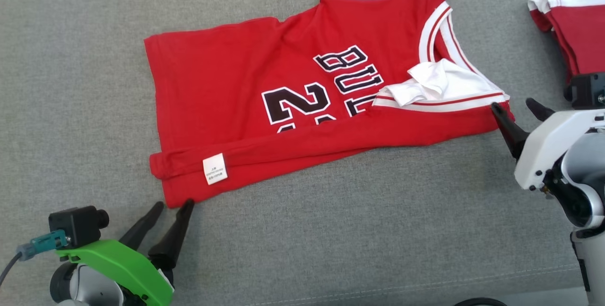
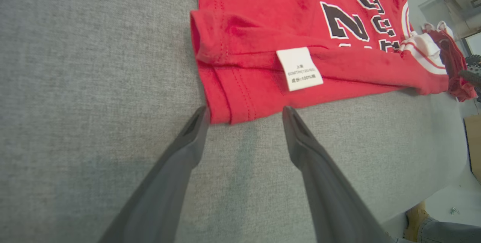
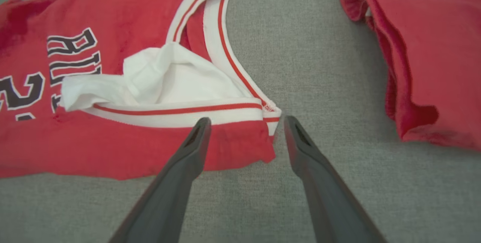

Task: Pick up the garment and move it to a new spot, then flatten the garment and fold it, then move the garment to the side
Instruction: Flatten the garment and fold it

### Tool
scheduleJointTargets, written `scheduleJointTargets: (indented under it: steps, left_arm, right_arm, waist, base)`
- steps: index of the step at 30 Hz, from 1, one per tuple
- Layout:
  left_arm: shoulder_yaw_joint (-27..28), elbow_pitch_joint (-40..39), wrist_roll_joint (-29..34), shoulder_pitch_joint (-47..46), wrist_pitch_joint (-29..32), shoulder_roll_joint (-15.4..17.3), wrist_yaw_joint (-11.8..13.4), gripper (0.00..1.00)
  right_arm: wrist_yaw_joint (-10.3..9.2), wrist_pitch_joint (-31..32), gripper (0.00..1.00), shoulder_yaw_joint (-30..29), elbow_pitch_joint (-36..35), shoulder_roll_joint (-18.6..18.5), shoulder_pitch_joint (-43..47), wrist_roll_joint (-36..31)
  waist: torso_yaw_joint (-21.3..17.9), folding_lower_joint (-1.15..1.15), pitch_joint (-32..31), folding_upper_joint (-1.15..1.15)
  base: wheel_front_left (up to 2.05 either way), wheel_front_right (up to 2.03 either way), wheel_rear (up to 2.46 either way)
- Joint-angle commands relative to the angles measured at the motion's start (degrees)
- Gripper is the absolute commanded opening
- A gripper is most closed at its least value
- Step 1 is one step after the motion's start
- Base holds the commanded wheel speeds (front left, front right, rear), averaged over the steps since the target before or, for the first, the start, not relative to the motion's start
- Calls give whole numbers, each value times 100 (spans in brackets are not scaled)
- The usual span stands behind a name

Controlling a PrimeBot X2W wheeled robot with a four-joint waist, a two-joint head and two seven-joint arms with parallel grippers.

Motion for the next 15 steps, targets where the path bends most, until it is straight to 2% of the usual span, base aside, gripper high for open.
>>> scheduleJointTargets:
  steps: [1, 4, 9, 14, 15]
  left_arm:
    - [63, -24, -27, 12, 25, 68, 61, 100]
    - [57, -50, -58, -105, 96, 11, 133, 100]
    - [-32, 103, -129, -332, 263, -72, 53, 100]
    - [-121, 366, -185, -544, 362, -205, -102, 100]
    - [-197, 415, -203, -614, 441, -237, -200, 100]
  right_arm:
    - [-1, 118, 100, -63, -59, -11, 64, -34]
    - [-1, 441, 100, -84, -156, -67, 109, -73]
    - [-1, 775, 100, -14, -183, -130, 26, -37]
    - [-1, 895, 100, -13, -17, -62, -211, 59]
    - [-1, 941, 100, -34, 73, -3, -312, 141]
  waist:
    - [29, 0, 227, 0]
    - [86, 0, 365, 0]
    - [189, 0, 481, 0]
    - [243, 0, 509, 0]
    - [262, 0, 508, 0]
  base:
    - [0, 0, 0]
    - [0, 0, 0]
    - [0, 0, 0]
    - [0, 0, 0]
    - [0, 0, 0]
